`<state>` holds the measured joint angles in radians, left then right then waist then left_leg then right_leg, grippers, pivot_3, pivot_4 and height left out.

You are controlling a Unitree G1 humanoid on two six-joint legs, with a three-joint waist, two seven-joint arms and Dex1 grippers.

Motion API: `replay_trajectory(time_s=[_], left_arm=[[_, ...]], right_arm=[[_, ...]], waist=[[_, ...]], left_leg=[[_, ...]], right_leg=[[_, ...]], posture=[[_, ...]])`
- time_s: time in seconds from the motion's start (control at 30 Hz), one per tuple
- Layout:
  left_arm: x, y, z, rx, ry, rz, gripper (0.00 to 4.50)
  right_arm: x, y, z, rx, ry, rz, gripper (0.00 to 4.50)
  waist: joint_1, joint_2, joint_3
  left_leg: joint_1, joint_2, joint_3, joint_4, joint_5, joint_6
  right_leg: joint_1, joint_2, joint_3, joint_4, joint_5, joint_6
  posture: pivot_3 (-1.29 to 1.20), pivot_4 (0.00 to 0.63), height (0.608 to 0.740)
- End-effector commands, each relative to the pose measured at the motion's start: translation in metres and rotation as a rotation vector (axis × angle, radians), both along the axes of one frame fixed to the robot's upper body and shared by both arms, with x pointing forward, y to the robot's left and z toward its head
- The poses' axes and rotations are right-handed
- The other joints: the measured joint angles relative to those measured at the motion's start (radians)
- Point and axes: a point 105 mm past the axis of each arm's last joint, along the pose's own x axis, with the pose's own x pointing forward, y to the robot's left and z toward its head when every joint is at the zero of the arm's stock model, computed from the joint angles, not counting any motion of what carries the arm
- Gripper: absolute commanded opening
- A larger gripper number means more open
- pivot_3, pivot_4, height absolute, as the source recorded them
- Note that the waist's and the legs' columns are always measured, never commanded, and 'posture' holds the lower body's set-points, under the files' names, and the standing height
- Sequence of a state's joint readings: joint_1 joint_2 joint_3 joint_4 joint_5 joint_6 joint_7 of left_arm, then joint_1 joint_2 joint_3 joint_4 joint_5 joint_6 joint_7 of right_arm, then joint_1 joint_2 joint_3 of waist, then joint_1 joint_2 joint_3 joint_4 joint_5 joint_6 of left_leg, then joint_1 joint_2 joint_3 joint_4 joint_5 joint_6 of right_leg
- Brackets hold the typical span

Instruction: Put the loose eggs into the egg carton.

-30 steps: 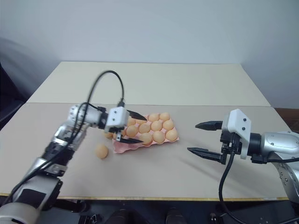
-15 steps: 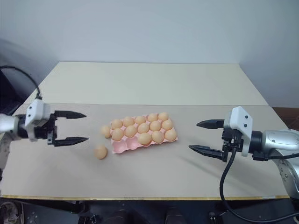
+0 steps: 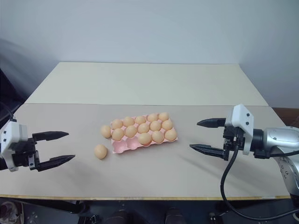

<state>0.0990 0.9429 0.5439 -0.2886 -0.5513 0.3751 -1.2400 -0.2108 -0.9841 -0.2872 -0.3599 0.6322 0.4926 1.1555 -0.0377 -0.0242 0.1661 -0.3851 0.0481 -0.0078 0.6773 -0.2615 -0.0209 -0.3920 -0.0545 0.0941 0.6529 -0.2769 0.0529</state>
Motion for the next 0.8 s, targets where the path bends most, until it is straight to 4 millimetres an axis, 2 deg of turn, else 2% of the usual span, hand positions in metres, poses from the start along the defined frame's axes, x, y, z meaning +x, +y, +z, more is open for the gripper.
replay_trajectory(time_s=[0.03, 0.17, 0.33, 0.6, 0.77, 0.8], left_arm=[[0.005, -0.007, -0.005, 0.072, -0.037, -0.021, 4.47], [0.021, -0.015, -0.017, 0.095, -0.066, -0.037, 4.47], [0.043, -0.033, -0.048, 0.138, -0.071, -0.110, 4.47], [0.070, -0.039, -0.092, 0.236, -0.044, -0.156, 4.47], [0.082, -0.045, -0.100, 0.240, -0.063, -0.176, 4.47], [0.082, -0.046, -0.099, 0.225, -0.066, -0.180, 4.29]], right_arm=[[-0.002, 0.002, 0.011, -0.008, -0.041, 0.017, 4.50], [-0.002, 0.004, 0.011, -0.006, -0.048, 0.016, 4.50], [-0.003, 0.003, 0.012, -0.011, -0.063, -0.002, 4.50], [-0.008, 0.000, 0.016, -0.020, -0.084, -0.026, 4.50], [-0.011, -0.001, 0.018, -0.022, -0.086, -0.032, 4.50], [-0.012, -0.002, 0.018, -0.023, -0.086, -0.034, 4.50]], waist=[[0.000, 0.000, 0.000], [0.003, 0.000, 0.000], [0.004, 0.000, 0.000], [0.002, 0.000, 0.000], [0.014, 0.000, 0.000], [0.016, 0.000, 0.000]], left_leg=[[0.000, 0.000, 0.000, 0.000, 0.000, 0.000], [0.000, 0.000, 0.000, -0.001, 0.000, 0.000], [-0.001, -0.001, 0.000, -0.001, 0.000, 0.000], [-0.001, -0.001, 0.000, -0.001, 0.000, 0.000], [0.000, -0.001, 0.000, -0.001, 0.000, 0.000], [0.001, -0.001, 0.000, -0.001, 0.000, 0.000]], right_leg=[[0.000, 0.000, 0.000, 0.000, 0.000, 0.000], [0.000, 0.000, 0.000, -0.001, 0.000, 0.000], [0.000, 0.000, 0.000, -0.003, 0.000, 0.000], [0.000, 0.000, 0.000, -0.003, 0.001, 0.000], [0.002, 0.000, 0.000, -0.003, 0.001, 0.001], [0.003, 0.000, 0.000, -0.003, 0.001, 0.001]], posture=[[0.00, 0.150, 0.740], [0.00, 0.150, 0.740], [0.00, 0.150, 0.740], [0.00, 0.150, 0.740], [0.00, 0.150, 0.740], [0.00, 0.150, 0.740]])
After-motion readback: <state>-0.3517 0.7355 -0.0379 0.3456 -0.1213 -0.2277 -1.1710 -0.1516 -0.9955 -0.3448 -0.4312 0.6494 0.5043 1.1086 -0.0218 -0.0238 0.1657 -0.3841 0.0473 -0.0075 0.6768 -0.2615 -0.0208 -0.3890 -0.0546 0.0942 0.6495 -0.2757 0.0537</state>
